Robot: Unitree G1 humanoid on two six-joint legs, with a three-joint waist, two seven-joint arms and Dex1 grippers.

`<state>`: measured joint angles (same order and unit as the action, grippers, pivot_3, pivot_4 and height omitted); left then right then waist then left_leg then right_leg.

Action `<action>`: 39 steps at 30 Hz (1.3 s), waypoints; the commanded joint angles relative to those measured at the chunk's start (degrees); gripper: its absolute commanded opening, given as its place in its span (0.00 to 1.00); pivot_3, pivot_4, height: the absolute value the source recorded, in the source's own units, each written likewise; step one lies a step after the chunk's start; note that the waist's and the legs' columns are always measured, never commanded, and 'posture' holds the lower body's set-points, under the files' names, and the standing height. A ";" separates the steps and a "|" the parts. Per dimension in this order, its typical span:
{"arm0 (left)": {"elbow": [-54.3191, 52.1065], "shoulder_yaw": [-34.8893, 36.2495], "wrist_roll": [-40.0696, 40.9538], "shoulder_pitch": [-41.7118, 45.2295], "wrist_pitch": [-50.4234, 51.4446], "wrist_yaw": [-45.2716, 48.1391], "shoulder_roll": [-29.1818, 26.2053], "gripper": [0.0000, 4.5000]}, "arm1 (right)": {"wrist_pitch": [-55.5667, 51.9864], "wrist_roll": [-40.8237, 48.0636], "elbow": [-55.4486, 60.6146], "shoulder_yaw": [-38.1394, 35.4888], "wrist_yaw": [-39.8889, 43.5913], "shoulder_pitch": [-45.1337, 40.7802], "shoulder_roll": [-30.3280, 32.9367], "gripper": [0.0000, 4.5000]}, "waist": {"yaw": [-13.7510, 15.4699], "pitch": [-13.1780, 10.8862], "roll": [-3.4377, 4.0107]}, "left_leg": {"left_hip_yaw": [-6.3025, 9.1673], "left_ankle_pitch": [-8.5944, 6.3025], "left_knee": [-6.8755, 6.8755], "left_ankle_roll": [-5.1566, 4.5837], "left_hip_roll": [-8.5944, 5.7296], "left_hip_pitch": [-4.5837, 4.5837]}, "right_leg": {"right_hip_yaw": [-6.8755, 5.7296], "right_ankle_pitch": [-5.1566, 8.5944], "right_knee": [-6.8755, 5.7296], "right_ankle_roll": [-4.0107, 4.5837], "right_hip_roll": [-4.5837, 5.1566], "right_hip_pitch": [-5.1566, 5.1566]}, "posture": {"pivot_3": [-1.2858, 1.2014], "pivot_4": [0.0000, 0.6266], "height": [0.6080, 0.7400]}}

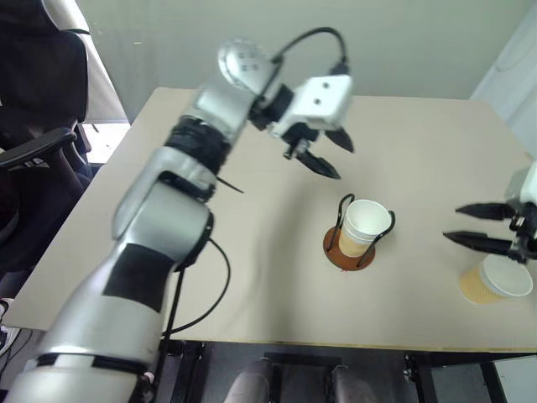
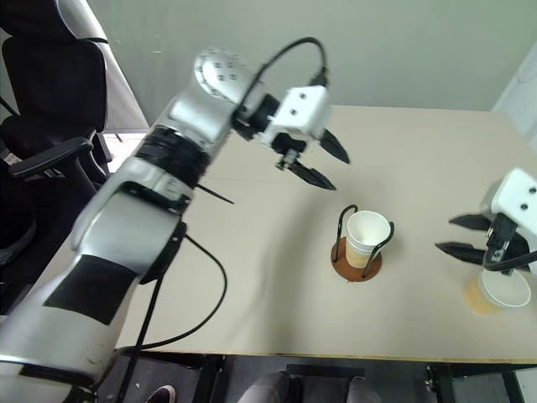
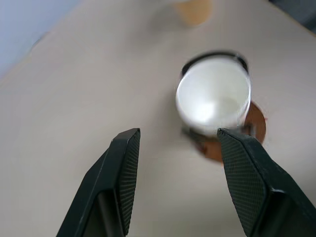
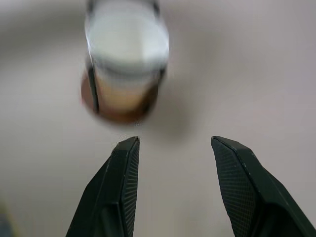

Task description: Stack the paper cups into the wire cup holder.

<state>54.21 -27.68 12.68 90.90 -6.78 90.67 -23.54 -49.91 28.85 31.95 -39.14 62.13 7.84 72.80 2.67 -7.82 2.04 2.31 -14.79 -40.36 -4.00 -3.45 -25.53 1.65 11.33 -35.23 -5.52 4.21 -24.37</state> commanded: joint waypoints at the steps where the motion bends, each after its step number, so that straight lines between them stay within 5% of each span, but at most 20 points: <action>1: -7.12 1.63 4.69 -0.74 4.79 1.83 -2.43 0.59 | 4.54 -7.54 -1.90 -5.20 4.68 5.20 1.01 0.55 | 0.25 0.00 0.00 | 0.00 -0.01 -0.05 -0.02 -0.01 -0.05 | -0.02 0.00 0.03 0.00 0.00 0.00 | 0.52 0.24 1.00; 8: -9.66 4.52 4.60 -2.76 7.34 1.83 -3.89 0.60 | 6.83 -11.37 -4.21 -9.28 10.72 8.23 0.30 1.00 | 0.24 0.00 0.00 | -0.03 -0.05 -0.26 -0.08 -0.03 -0.05 | 0.01 -0.02 -0.03 -0.03 0.00 0.06 | 0.52 0.24 1.00; 19: -14.32 3.76 9.11 -5.14 11.19 1.83 -4.41 0.60 | 8.06 -17.46 -1.09 -15.53 18.27 18.71 -4.14 1.00 | 0.16 0.00 -0.01 | -0.04 -0.04 -0.31 -0.10 -0.05 0.06 | 0.03 -0.01 -0.11 -0.02 -0.01 0.16 | 0.52 0.24 1.00; 37: -21.37 -0.23 12.88 -6.65 15.22 1.83 -10.00 0.60 | 18.79 -22.05 -14.80 5.23 13.38 10.92 0.23 1.00 | -0.47 0.00 -0.01 | -0.03 -0.02 -0.33 -0.14 -0.08 0.40 | 0.07 0.00 -0.20 -0.03 0.02 0.47 | 0.52 0.24 1.00; 39: -21.63 -0.45 12.49 -6.96 15.07 1.83 -10.52 0.60 | 19.19 -21.89 -15.70 6.62 13.35 9.94 0.68 0.92 | -0.53 0.00 -0.01 | -0.03 -0.02 -0.33 -0.14 -0.08 0.41 | 0.07 0.00 -0.20 -0.03 0.02 0.47 | 0.52 0.24 1.00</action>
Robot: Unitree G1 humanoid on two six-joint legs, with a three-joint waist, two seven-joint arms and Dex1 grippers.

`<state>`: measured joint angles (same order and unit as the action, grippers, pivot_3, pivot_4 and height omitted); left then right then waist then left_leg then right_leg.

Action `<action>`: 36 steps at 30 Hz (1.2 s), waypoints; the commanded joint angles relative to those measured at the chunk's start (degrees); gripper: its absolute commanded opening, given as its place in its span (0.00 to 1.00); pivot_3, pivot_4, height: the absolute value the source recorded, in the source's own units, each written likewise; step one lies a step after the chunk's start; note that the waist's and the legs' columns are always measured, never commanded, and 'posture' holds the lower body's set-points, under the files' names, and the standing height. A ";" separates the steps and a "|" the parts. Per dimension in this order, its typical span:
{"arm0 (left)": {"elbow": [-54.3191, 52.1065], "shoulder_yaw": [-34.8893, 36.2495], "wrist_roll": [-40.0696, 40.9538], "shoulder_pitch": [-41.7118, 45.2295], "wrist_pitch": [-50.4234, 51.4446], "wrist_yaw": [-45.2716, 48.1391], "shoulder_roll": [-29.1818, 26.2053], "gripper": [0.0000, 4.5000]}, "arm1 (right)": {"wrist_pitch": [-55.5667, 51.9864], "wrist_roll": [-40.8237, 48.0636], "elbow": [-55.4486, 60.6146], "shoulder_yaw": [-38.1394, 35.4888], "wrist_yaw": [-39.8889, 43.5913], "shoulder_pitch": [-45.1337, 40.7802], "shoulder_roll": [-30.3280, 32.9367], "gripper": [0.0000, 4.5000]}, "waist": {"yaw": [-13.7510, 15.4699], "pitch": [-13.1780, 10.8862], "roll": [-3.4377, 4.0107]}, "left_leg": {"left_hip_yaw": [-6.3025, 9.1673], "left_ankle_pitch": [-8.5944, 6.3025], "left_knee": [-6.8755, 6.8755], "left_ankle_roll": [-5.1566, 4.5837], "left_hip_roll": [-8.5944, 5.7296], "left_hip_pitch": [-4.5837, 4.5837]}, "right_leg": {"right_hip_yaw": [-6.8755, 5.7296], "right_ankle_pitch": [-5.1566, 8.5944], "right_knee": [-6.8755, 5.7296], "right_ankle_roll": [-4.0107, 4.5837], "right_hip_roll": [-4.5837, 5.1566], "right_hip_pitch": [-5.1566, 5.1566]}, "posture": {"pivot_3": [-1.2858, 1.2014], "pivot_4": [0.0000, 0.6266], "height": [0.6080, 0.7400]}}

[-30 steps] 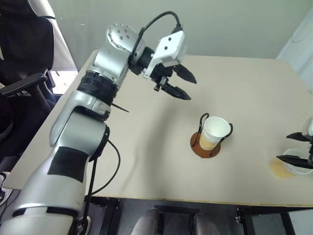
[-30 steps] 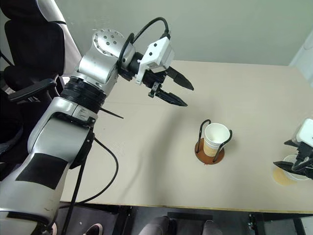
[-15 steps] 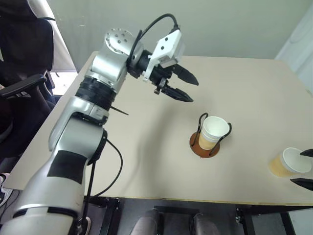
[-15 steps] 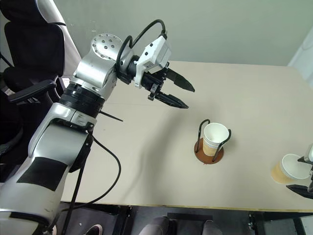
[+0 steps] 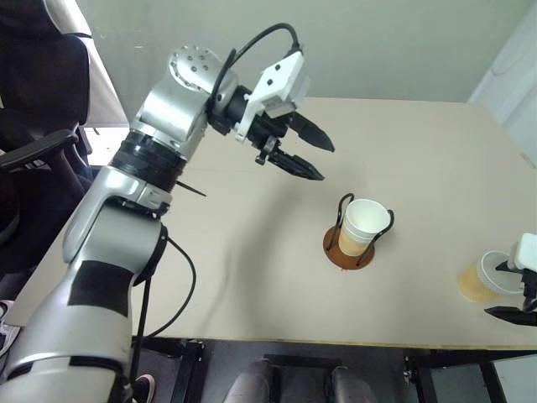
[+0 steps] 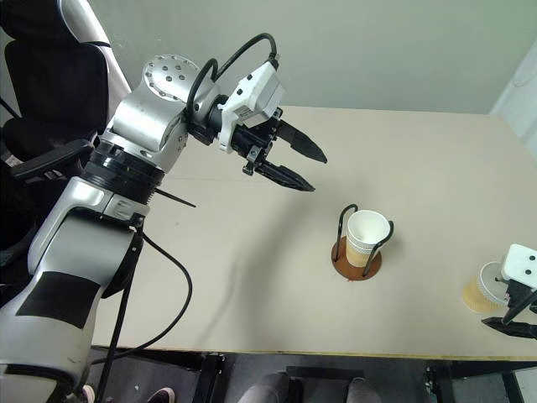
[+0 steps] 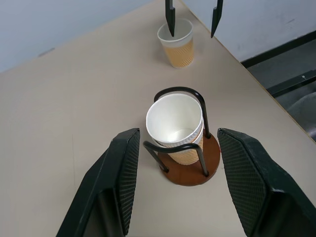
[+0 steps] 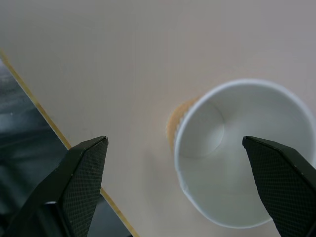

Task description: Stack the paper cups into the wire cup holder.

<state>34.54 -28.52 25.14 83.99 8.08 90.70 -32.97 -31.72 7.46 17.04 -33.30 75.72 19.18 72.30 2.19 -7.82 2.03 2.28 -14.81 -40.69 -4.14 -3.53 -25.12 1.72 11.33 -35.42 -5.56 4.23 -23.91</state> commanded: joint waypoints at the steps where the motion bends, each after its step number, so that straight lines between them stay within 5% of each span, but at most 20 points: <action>1: -2.03 0.28 -0.37 -0.18 0.10 1.80 -1.28 0.60 | 1.18 -0.39 -1.23 1.56 -0.35 -2.08 1.41 0.88 | -0.08 0.00 0.00 | 0.01 0.00 0.00 0.00 0.01 0.00 | 0.00 0.00 0.00 0.00 -0.01 0.00 | 0.52 0.24 1.00; 13: -1.72 1.04 -3.26 -1.05 -1.09 1.80 -1.49 0.60 | 2.28 0.22 -3.56 9.73 -1.36 -10.20 2.78 0.01 | -0.23 0.00 0.00 | 0.01 0.00 0.02 0.00 0.00 0.01 | 0.00 0.00 0.02 0.00 0.00 0.01 | 0.52 0.24 1.00; 20: -1.18 0.66 -5.06 -2.09 -2.19 1.80 -3.10 0.60 | 0.20 3.05 0.35 8.63 -0.96 -16.99 4.63 0.01 | -0.41 0.00 0.01 | 0.01 0.00 0.06 0.00 0.00 0.01 | 0.00 0.00 0.04 0.00 0.00 0.00 | 0.52 0.24 1.00; 25: -1.08 1.02 -5.57 -3.10 -2.49 1.80 -4.60 0.60 | -4.74 9.59 3.54 8.36 -2.38 -30.69 8.68 0.01 | -0.65 0.00 0.02 | 0.00 0.00 0.10 0.01 0.00 0.01 | 0.03 0.00 0.03 0.01 0.00 -0.05 | 0.52 0.24 1.00; 36: -0.91 1.21 -6.33 -3.40 -2.64 1.80 -4.21 0.60 | -9.49 21.62 15.95 23.89 -5.34 -55.24 11.35 0.01 | -0.43 0.00 0.02 | 0.16 0.00 0.51 0.01 -0.18 -0.09 | -0.02 0.10 0.47 -0.10 0.06 -0.11 | 0.52 0.24 1.00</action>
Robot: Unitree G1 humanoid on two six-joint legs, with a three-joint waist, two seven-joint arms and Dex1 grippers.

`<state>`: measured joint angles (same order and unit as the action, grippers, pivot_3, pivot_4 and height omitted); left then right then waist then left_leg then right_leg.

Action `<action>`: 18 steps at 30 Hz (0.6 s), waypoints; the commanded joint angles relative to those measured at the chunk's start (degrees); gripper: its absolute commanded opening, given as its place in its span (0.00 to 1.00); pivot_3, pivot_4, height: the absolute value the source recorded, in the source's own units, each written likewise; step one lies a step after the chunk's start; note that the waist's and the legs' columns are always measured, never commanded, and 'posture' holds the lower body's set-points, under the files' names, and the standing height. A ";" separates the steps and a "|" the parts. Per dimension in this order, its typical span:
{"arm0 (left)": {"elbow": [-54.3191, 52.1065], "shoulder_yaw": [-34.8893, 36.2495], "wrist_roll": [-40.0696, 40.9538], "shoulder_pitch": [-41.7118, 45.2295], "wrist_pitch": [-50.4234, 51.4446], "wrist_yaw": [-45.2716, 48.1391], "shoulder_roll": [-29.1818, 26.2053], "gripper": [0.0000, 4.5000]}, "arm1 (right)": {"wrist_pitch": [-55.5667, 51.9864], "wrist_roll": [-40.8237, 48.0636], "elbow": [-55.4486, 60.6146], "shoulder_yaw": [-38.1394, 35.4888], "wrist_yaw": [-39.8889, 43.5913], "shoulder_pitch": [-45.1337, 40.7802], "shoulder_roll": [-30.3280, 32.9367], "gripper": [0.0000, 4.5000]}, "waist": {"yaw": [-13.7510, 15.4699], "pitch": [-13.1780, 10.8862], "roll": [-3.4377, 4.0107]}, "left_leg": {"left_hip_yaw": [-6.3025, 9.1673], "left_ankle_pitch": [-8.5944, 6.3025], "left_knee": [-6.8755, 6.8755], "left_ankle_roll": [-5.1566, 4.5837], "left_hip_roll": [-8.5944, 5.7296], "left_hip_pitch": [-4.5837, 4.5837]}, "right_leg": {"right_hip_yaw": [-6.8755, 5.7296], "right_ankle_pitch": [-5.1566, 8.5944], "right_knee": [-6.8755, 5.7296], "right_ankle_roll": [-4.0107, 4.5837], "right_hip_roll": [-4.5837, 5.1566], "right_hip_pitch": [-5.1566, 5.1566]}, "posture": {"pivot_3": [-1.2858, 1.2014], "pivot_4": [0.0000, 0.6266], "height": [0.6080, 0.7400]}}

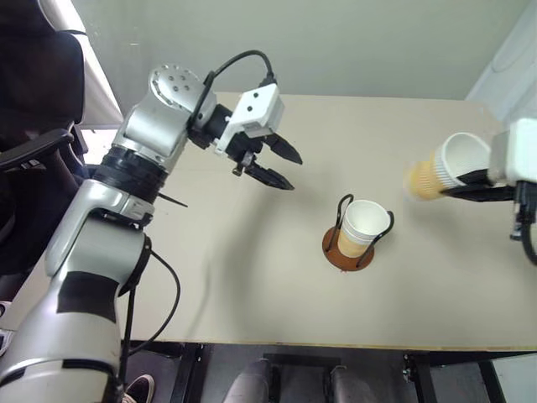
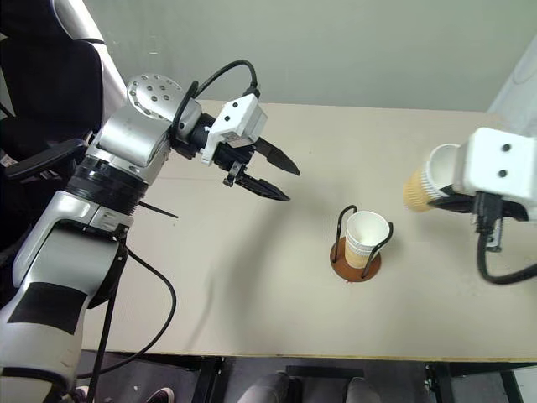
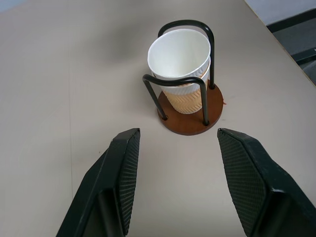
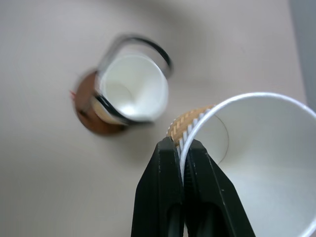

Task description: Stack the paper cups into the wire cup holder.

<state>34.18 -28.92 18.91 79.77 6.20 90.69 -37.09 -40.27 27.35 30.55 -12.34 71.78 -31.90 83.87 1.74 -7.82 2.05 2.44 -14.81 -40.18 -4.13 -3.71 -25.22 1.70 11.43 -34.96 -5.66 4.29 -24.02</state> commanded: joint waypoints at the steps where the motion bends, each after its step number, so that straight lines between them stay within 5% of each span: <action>1: -0.51 1.66 -0.18 0.79 -0.80 1.81 -0.04 0.60 | -1.19 1.91 3.04 4.55 -1.70 -5.83 -0.67 0.01 | -0.03 0.00 0.00 | 0.04 0.00 0.01 0.00 -0.02 -0.03 | 0.03 0.01 0.01 -0.02 0.03 -0.03 | 0.52 0.24 1.00; 9: -0.35 1.86 -0.83 0.67 -1.10 1.81 0.44 0.60 | -1.08 -2.58 3.44 16.06 -1.51 -14.25 -5.20 0.01 | -0.11 0.00 0.00 | 0.11 0.00 0.03 -0.01 -0.05 -0.10 | 0.00 0.03 -0.01 -0.02 0.02 -0.15 | 0.52 0.24 1.00; 18: -1.10 2.01 -0.91 0.42 -0.76 1.81 0.18 0.60 | -1.43 -4.06 4.53 18.76 -0.17 -13.39 -7.05 0.01 | -0.07 0.00 0.00 | 0.22 0.01 0.01 -0.01 -0.05 -0.29 | -0.03 0.04 0.01 0.00 0.07 -0.30 | 0.52 0.24 1.00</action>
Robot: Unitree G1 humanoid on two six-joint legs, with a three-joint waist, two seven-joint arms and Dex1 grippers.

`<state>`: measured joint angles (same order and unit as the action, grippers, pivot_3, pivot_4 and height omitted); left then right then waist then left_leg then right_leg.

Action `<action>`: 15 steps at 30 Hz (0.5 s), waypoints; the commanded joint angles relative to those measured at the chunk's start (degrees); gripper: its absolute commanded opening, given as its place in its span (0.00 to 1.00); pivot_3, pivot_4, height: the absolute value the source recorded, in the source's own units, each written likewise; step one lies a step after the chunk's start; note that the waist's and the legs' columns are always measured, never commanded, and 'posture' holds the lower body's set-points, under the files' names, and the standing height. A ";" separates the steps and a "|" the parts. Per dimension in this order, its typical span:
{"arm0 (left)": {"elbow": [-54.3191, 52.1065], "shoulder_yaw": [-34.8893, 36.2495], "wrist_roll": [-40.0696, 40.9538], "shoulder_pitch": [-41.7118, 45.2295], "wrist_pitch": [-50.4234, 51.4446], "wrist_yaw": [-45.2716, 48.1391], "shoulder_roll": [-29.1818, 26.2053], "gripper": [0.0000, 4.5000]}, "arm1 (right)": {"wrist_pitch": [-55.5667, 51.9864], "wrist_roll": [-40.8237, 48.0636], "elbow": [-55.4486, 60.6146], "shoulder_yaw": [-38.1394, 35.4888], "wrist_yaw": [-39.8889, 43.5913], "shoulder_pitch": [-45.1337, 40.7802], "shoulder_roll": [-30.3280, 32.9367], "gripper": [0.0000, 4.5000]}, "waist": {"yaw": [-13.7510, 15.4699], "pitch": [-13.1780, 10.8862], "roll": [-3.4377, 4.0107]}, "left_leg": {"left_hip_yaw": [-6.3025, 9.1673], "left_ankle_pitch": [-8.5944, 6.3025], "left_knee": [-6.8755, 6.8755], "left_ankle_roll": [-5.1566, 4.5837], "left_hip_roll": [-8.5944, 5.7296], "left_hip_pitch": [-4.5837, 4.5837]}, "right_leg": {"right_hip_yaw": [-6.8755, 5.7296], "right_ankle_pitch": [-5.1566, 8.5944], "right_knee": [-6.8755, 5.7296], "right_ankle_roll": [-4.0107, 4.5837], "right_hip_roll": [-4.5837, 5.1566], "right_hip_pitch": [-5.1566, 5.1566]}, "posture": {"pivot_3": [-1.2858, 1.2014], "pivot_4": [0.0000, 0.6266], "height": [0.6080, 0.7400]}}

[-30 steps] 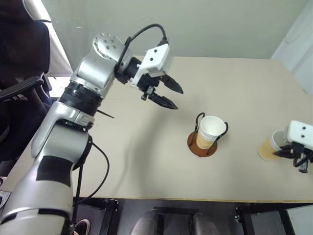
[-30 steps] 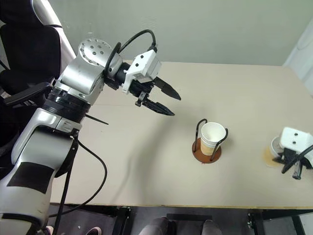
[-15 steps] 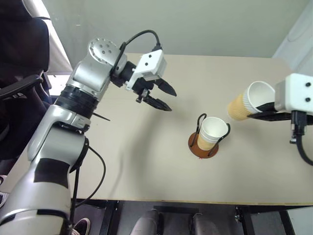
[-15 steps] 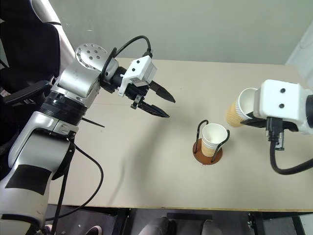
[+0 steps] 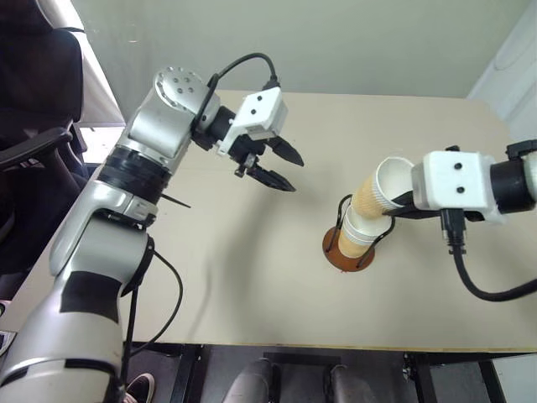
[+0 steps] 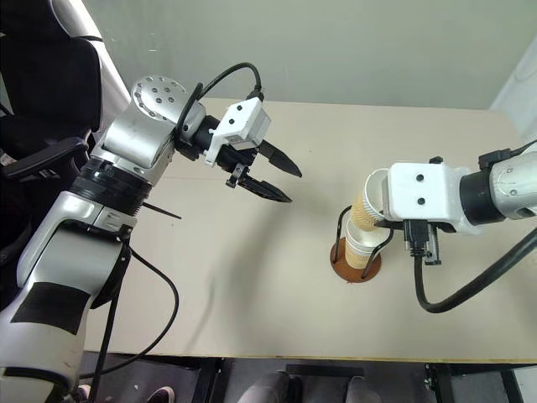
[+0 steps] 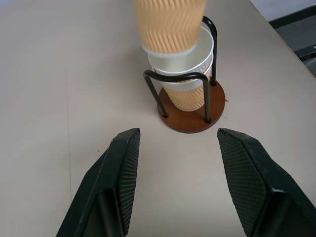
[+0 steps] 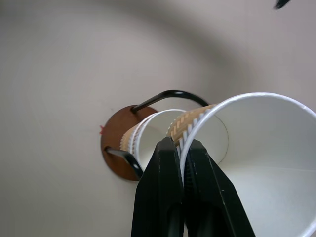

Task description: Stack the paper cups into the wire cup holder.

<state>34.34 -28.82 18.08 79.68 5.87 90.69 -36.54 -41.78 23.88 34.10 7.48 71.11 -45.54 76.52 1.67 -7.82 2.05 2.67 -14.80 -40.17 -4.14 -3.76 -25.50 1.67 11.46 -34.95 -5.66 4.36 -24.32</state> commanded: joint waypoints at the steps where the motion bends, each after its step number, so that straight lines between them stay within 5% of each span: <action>1: -1.40 1.95 -0.05 0.48 -0.31 1.81 -0.41 0.60 | 0.18 -0.68 1.10 -1.11 0.62 0.80 0.38 0.01 | -0.01 0.00 0.00 | -0.04 0.00 -0.01 0.00 -0.01 -0.03 | 0.00 0.00 -0.01 0.00 -0.01 -0.02 | 0.52 0.24 1.00; 10: -2.45 2.03 -0.02 0.02 0.33 1.81 -0.56 0.60 | 2.36 -2.97 1.57 -0.58 1.30 5.46 0.65 0.01 | -0.06 0.00 0.00 | -0.04 0.00 -0.01 0.00 -0.02 -0.07 | -0.01 0.00 -0.02 0.00 -0.02 -0.06 | 0.52 0.24 1.00; 15: -3.17 1.90 -0.09 -0.16 0.60 1.81 -0.62 0.60 | 2.71 -5.55 0.63 1.34 0.87 4.46 -1.47 0.28 | -0.08 0.00 -0.01 | 0.00 0.00 -0.01 0.00 -0.01 -0.05 | -0.02 0.00 -0.02 0.00 -0.02 -0.06 | 0.52 0.24 1.00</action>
<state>33.01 -28.69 18.07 79.18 6.37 90.69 -36.76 -39.48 19.24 34.60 8.95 72.43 -39.90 75.16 1.58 -7.82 2.04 2.65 -14.80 -40.19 -4.14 -3.75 -25.56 1.66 11.46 -34.98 -5.66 4.35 -24.38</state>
